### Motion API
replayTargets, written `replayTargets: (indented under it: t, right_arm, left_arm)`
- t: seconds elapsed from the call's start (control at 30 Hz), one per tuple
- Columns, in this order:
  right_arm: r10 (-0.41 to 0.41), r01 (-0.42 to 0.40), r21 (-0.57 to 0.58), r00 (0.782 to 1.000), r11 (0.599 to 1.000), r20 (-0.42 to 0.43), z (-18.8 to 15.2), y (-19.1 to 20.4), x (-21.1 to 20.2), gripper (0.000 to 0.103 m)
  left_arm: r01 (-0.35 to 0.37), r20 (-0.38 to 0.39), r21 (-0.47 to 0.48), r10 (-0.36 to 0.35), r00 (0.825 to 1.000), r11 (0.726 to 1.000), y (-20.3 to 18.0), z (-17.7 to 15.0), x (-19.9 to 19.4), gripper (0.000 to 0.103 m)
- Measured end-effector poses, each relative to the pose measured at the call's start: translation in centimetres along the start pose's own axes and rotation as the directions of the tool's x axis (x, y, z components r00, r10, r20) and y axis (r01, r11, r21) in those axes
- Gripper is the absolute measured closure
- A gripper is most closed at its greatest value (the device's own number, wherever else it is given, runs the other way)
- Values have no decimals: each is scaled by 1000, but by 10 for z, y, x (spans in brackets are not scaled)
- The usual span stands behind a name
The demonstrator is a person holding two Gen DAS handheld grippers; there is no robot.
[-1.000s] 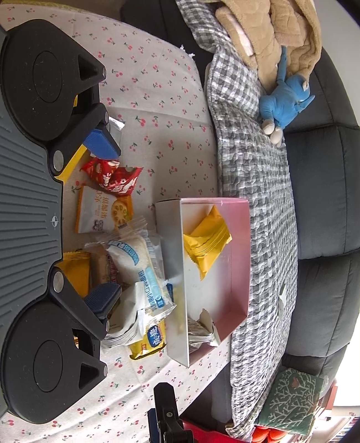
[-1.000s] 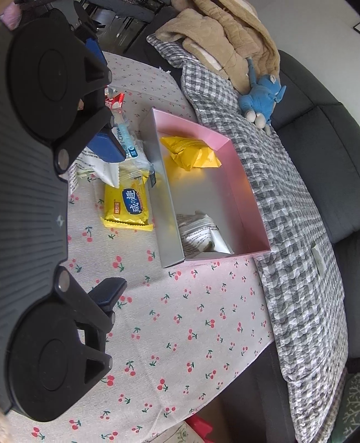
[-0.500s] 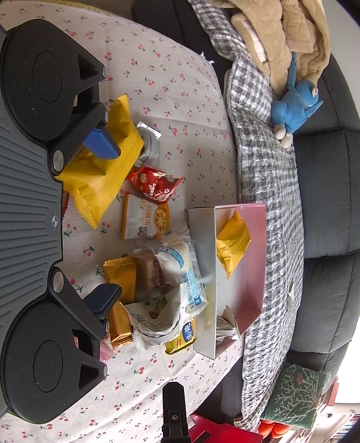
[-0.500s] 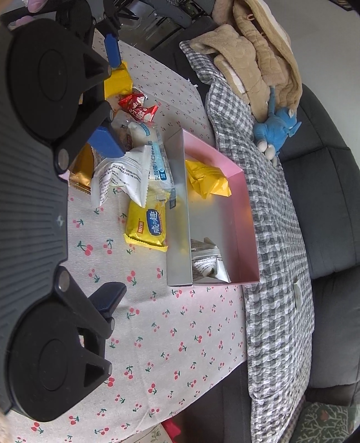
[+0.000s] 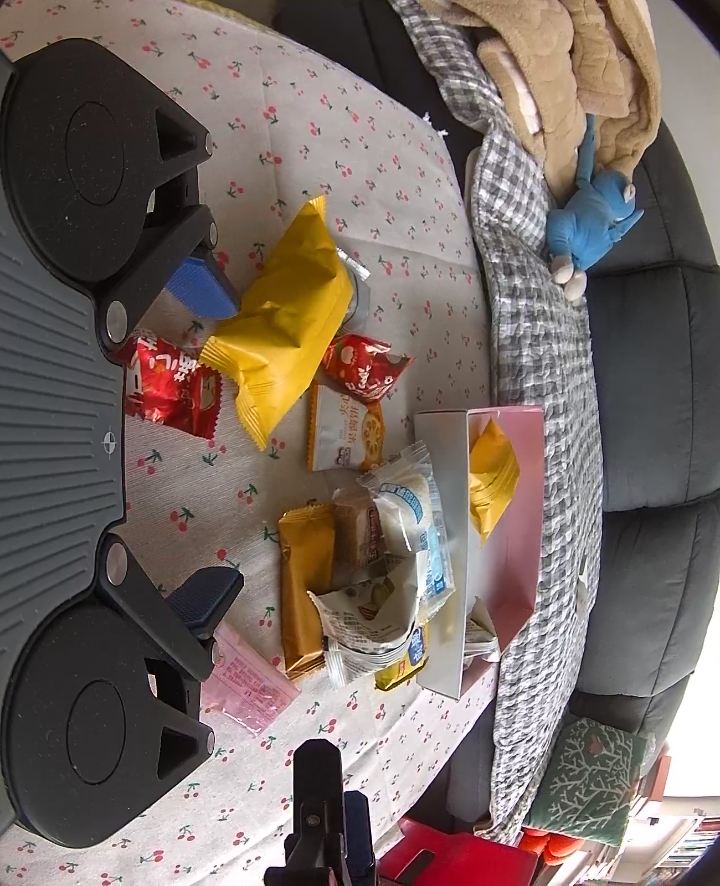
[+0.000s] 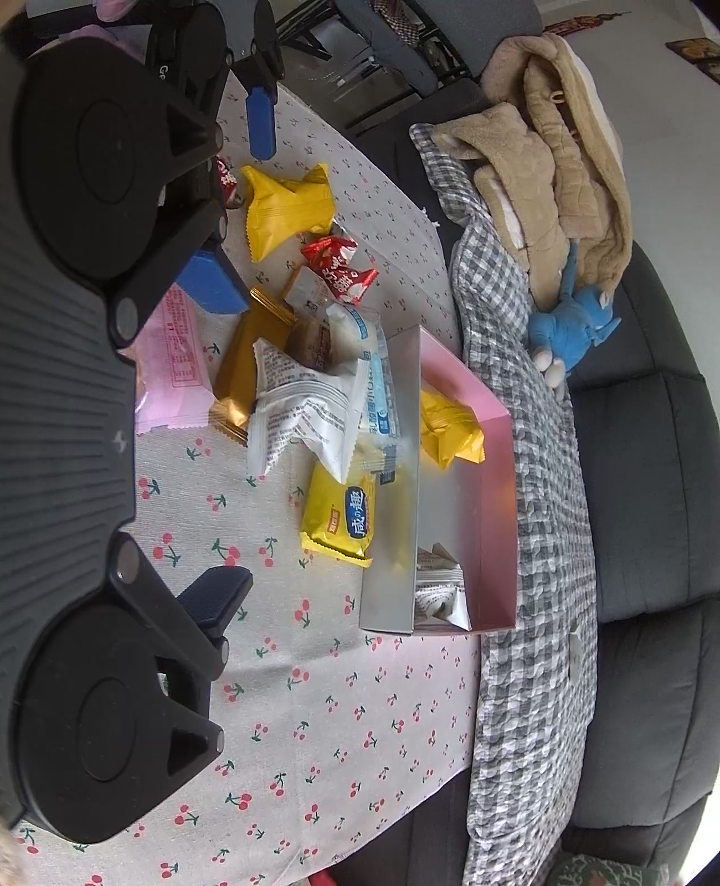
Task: Organize snacks
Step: 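Move both tools back over the snack pile, then grasp the red candy packet with the left tool while the right tool grasps the pink bar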
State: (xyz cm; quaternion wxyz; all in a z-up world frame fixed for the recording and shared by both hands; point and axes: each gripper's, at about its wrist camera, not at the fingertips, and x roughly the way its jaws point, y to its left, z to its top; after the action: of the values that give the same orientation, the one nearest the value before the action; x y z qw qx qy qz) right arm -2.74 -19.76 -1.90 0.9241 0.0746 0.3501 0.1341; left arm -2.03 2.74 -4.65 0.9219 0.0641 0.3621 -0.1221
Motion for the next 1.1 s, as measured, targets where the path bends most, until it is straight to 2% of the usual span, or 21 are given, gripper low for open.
replayTargets:
  t: [0.17,0.27,0.4,0.5,0.6,0.67,0.73,0.87,0.93,1.0,1.1]
  right_arm:
    - [32,-34,-50,999,998,-28,-13,12,5,6]
    - [45,-50,-124,998,991,-48,-20,24,9,6]
    - [27,-38,-265,999,963,-44,-26,37,12,6]
    - [20,-44,-351,997,935,-72,-30,43,19,7]
    - [14,-53,-435,996,899,-93,-34,50,25,8]
    - [15,-65,-474,994,878,-108,-35,54,28,9]
    - [16,-73,-508,993,858,-116,-37,59,31,9]
    - [11,-60,-538,996,841,-93,-34,65,33,12]
    - [11,-57,-553,996,831,-86,-33,68,34,15]
    - [16,-66,-557,996,828,-93,-32,69,37,23]
    - [33,-86,-548,994,832,-106,-31,69,39,29]
  left_arm:
    - [-21,-3,-2,21,1000,1000,6,-4,2,5]
    - [-14,-24,12,15,1000,1000,10,-7,4,5]
    - [-12,-75,-9,11,997,1000,17,-10,8,8]
    - [3,-113,-40,-7,994,999,22,-11,11,9]
    - [20,-141,-47,-27,990,999,22,-12,12,17]
    - [25,-161,-44,-32,986,999,20,-13,13,29]
    - [20,-169,-40,-26,985,999,19,-14,14,35]
    - [15,-167,-54,-24,986,998,21,-12,12,56]
    - [15,-167,-66,-26,986,998,23,-11,11,63]
    - [16,-167,-74,-28,986,997,24,-11,11,64]
    - [18,-166,-75,-31,986,997,24,-12,10,66]
